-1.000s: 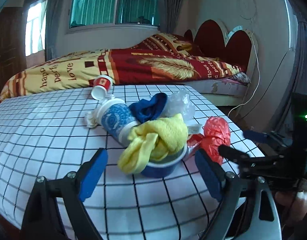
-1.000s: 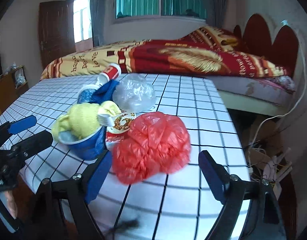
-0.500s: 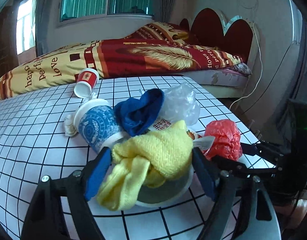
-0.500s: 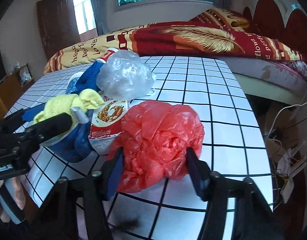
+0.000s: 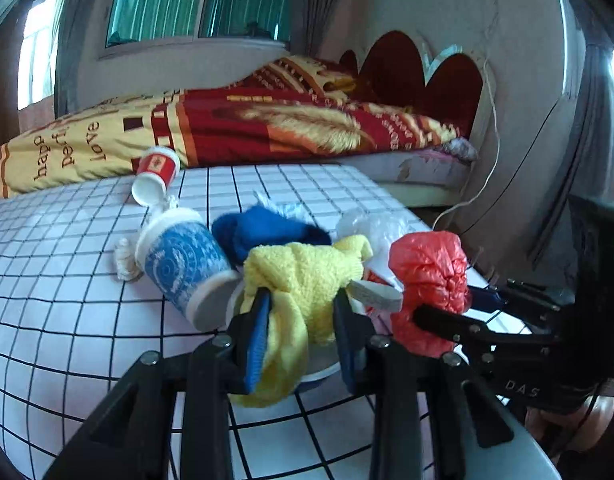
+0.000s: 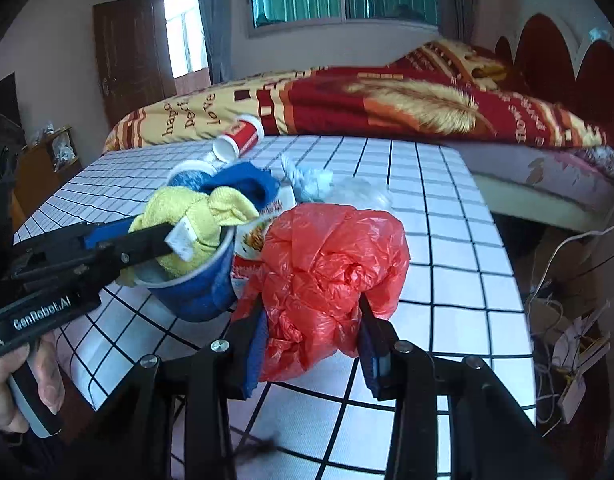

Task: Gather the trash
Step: 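Grasp the yellow cloth with the left gripper while the right grasps the red plastic bag, then carry the yellow cloth and red bag over the bin and release both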

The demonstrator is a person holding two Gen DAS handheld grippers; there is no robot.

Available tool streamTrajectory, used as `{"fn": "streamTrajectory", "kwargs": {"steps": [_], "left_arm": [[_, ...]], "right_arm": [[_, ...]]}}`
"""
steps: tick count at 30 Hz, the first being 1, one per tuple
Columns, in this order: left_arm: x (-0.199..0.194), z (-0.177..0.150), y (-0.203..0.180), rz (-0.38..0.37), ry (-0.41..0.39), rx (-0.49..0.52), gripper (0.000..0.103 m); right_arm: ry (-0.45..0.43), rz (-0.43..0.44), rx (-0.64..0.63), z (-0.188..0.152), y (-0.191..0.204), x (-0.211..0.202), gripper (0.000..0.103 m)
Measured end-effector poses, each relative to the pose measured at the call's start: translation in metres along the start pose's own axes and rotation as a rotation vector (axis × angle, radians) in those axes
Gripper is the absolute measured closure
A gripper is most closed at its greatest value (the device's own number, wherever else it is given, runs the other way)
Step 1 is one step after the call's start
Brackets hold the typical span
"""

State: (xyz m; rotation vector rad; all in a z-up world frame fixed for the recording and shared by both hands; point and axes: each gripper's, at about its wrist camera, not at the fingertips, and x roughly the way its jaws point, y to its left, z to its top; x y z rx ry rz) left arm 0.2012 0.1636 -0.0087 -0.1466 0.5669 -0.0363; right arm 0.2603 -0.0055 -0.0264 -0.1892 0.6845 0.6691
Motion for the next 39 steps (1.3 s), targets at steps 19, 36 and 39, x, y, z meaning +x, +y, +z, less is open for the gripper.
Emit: {"fn": "streamTrajectory", "kwargs": {"steps": [19,36,39], "left_arm": [[-0.076,-0.016,-0.031,0.011,-0.100,0.057,0.071],[-0.087,-0.049,-0.109,-0.096,-0.055,0.134,0.071],[-0.085,-0.052,-0.125,-0.116,-0.046,0.161,0.071]], "right_arm": [[-0.139,-0.087,0.031,-0.032,-0.006,-0.115,0.061],[-0.187,-0.216,0.066,-0.097,-0.043,-0.212,0.061],[-0.174,-0.242,0.080,-0.110,-0.057,-0.221,0.061]]}}
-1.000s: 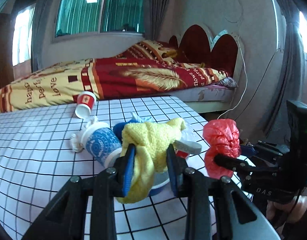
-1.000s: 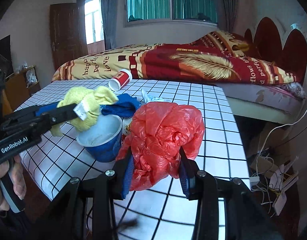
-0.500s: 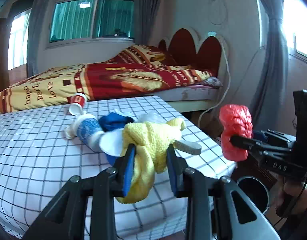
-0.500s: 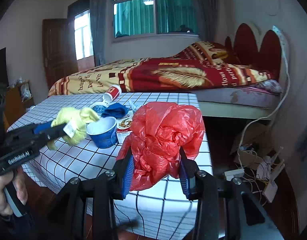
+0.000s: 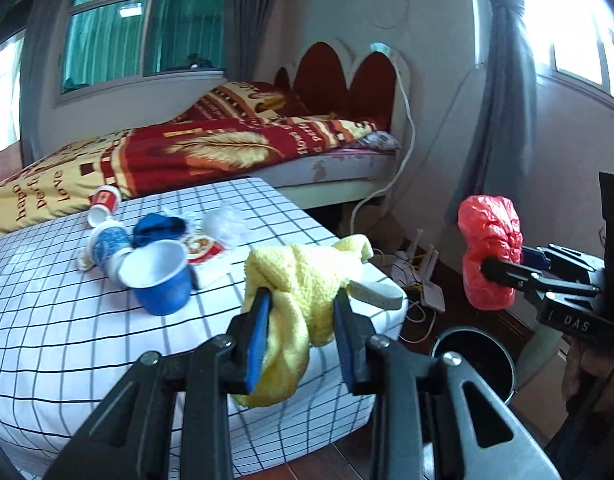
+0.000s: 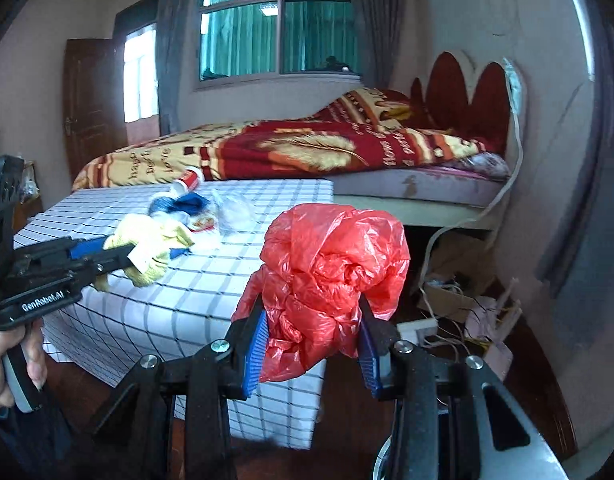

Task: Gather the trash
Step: 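Carry the yellow cloth and red bag over the bin and release both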

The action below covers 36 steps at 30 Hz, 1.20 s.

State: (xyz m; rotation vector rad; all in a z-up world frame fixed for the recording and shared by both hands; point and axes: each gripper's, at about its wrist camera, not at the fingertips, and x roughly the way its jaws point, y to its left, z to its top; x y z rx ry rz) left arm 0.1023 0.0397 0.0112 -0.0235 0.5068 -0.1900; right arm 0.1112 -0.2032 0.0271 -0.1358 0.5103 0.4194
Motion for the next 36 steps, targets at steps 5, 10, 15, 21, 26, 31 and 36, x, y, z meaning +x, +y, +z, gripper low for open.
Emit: {"fn": "streamTrajectory", "kwargs": {"steps": [5,10,15,21,26,31,36], "left_arm": [[0.009,-0.003,-0.024,-0.029,0.026,0.031,0.071],[0.019,-0.008,-0.048,-0.063,0.055,0.060,0.071],[0.029,-0.012,-0.073,-0.109,0.076,0.086,0.071],[0.041,-0.016,-0.106,-0.176,0.098,0.124,0.071],[0.051,-0.024,-0.130,-0.227,0.120,0.146,0.071],[0.064,-0.035,-0.155,-0.276,0.158,0.171,0.071],[0.080,-0.045,-0.179,-0.338,0.202,0.197,0.071]], "right_arm": [[0.030,-0.042,0.062,-0.019,-0.028,-0.005,0.061],[0.055,-0.069,0.093,-0.035,-0.048,-0.009,0.061],[0.072,-0.105,0.126,-0.050,-0.069,-0.018,0.061],[0.100,-0.156,0.179,-0.070,-0.096,-0.027,0.061],[0.131,-0.193,0.208,-0.090,-0.114,-0.034,0.061],[0.172,-0.212,0.229,-0.110,-0.130,-0.033,0.061],[0.205,-0.233,0.252,-0.126,-0.144,-0.028,0.061]]}}
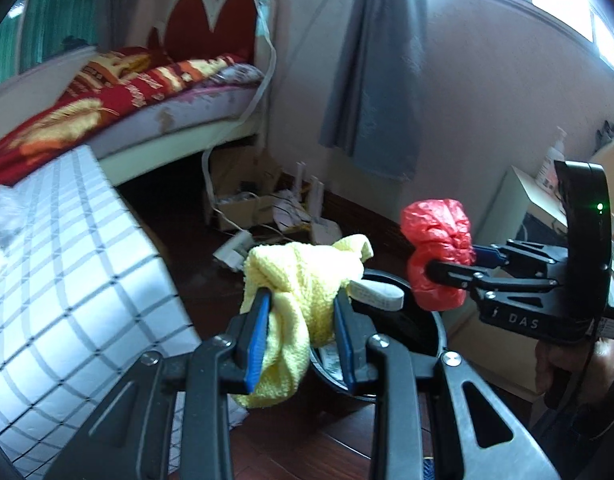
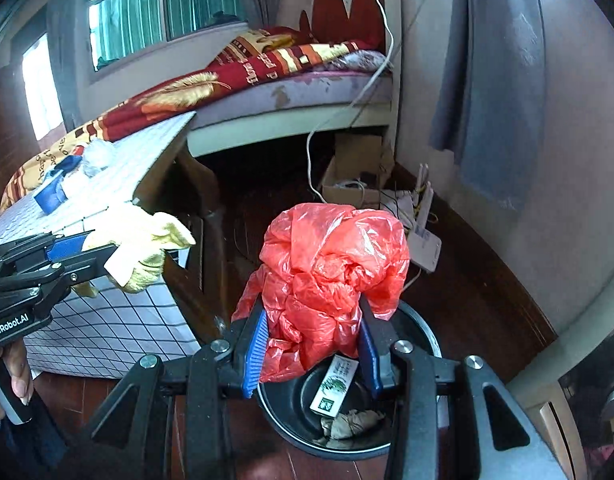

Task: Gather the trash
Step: 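Carry the yellow cloth and red bag over the bin and release both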

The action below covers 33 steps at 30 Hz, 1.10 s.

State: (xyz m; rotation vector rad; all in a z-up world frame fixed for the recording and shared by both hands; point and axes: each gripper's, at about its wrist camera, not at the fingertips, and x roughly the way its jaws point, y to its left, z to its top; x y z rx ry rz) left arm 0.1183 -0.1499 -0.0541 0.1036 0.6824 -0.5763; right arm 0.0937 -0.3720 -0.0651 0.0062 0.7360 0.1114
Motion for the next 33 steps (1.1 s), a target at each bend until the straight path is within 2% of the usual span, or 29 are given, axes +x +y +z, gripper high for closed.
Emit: {"fn": "streamTrajectory", "kwargs": {"steps": [11,17,18,20,21,22,23,25,26,28,29,33], "left_arm": [[0.072,-0.003,-0.031,-0.113,0.127,0.053,0.071],[0.100,-0.011,-0.035,-0.159,0.190,0.031,0.069],[0.106,-0.013,-0.035,-0.171,0.202,0.019,0.066],[0.117,-0.017,-0.033,-0.200,0.228,-0.008,0.054],[0.123,-0.021,-0.030,-0.194,0.245,-0.029,0.039],[0.124,-0.024,-0.029,-0.170,0.250,-0.037,0.025],[0.124,-0.025,-0.024,-0.144,0.248,-0.050,0.021],[0.118,-0.026,-0.017,-0.102,0.239,-0.073,0.010],[0.114,-0.027,-0.013,-0.071,0.233,-0.077,0.007],[0.105,-0.028,-0.006,-0.003,0.216,-0.069,0.004],[0.102,-0.028,-0.003,0.034,0.208,-0.062,0.003],[0.080,-0.030,0.003,0.150,0.153,-0.044,0.000]], "right_arm": [[0.150,-0.035,0.007,-0.039,-0.038,0.039,0.060],[0.245,-0.041,-0.001,-0.061,-0.050,0.069,0.060],[0.256,-0.040,-0.001,-0.064,-0.052,0.073,0.060],[0.263,-0.050,-0.021,-0.066,-0.052,0.083,0.055],[0.266,-0.064,-0.040,-0.069,-0.052,0.088,0.048],[0.288,-0.091,-0.058,-0.072,-0.052,0.096,0.024],[0.312,-0.116,-0.064,-0.078,-0.054,0.101,0.011],[0.343,-0.146,-0.056,-0.085,-0.059,0.108,0.011],[0.351,-0.159,-0.046,-0.087,-0.061,0.109,0.011],[0.355,-0.173,-0.032,-0.086,-0.064,0.109,0.008],[0.352,-0.177,-0.029,-0.085,-0.065,0.108,0.001],[0.309,-0.199,-0.023,-0.076,-0.061,0.100,0.000]]}}
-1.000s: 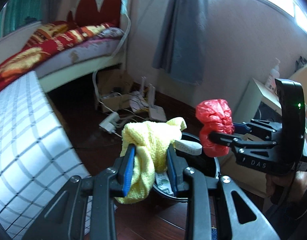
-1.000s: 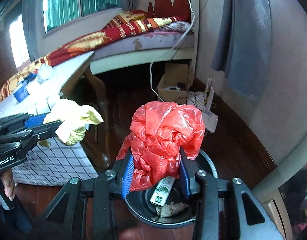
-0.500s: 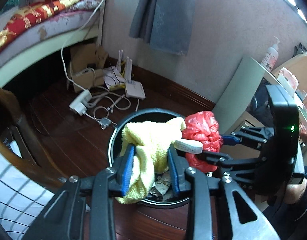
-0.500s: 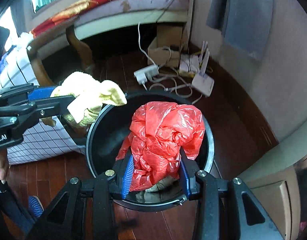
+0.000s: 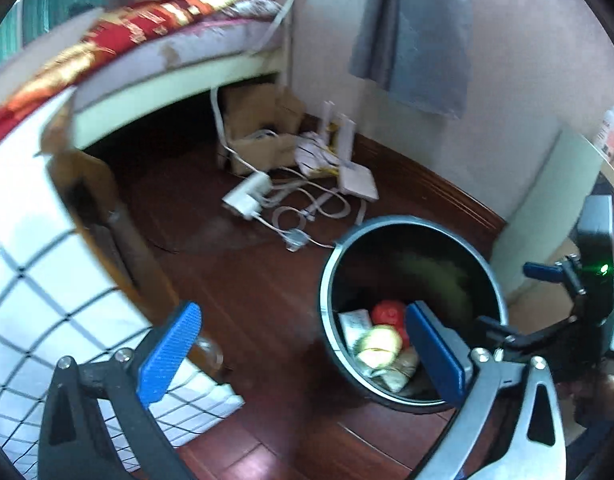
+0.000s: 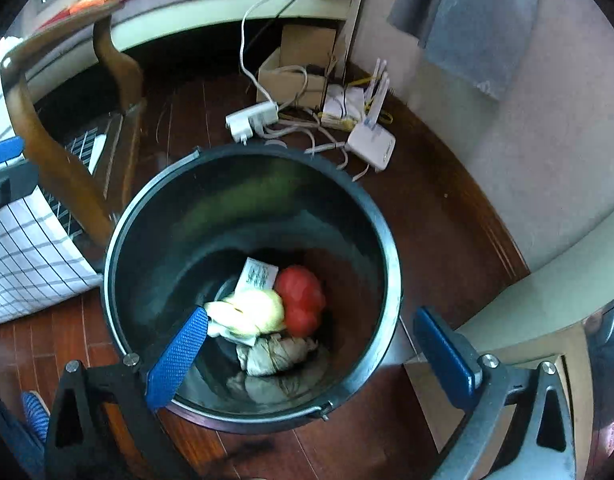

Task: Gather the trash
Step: 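Carry the yellow cloth and red bag over the bin and release both, then move both open grippers back toward the remaining items on the box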

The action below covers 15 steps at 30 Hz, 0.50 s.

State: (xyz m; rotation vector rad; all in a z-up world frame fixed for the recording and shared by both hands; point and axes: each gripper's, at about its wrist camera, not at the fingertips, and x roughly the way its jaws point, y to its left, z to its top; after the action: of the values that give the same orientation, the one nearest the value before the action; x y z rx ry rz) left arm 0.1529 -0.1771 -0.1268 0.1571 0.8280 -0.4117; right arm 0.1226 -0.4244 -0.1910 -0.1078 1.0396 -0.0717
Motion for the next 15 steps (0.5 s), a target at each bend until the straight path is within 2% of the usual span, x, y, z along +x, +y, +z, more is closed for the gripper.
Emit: {"fn": "streamTrajectory", "kwargs": {"steps": [15], "left_arm": [[-0.045,-0.003,0.020,0.076,-0.054,-0.029,0.000]], "right_arm": [[-0.106,0.048,-0.021,0.020,0.032,-0.046,0.000]]}}
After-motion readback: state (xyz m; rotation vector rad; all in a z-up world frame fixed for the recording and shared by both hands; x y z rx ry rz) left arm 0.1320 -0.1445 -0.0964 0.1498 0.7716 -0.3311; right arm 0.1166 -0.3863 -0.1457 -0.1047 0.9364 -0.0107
